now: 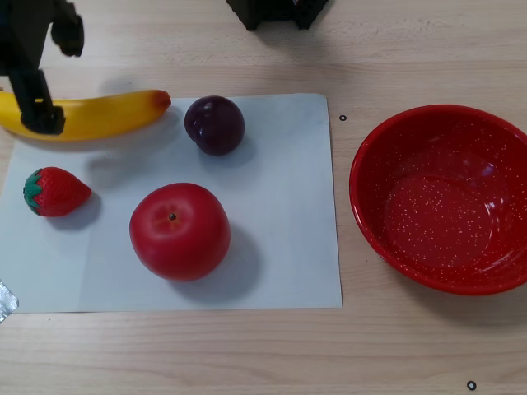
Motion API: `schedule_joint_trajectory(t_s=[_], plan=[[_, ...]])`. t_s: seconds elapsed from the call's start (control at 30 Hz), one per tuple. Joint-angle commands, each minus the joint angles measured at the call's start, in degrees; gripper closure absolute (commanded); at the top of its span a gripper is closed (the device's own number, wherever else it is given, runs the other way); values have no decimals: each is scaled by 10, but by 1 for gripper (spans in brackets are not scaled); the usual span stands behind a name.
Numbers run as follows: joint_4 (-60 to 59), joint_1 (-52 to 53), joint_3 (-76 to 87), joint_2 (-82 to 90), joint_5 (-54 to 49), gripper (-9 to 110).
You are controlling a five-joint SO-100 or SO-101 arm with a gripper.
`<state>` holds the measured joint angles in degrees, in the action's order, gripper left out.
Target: Grasp the banana and put it in the red bowl.
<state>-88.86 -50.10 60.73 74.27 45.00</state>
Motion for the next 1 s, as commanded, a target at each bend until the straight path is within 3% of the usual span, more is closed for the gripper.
schedule_joint_trajectory(t_s=[0.0, 0.63, 0.97], plan=[[32, 11, -25, 24, -11, 53], [90, 36, 18, -16, -25, 56], [114, 38, 18, -37, -26, 66]])
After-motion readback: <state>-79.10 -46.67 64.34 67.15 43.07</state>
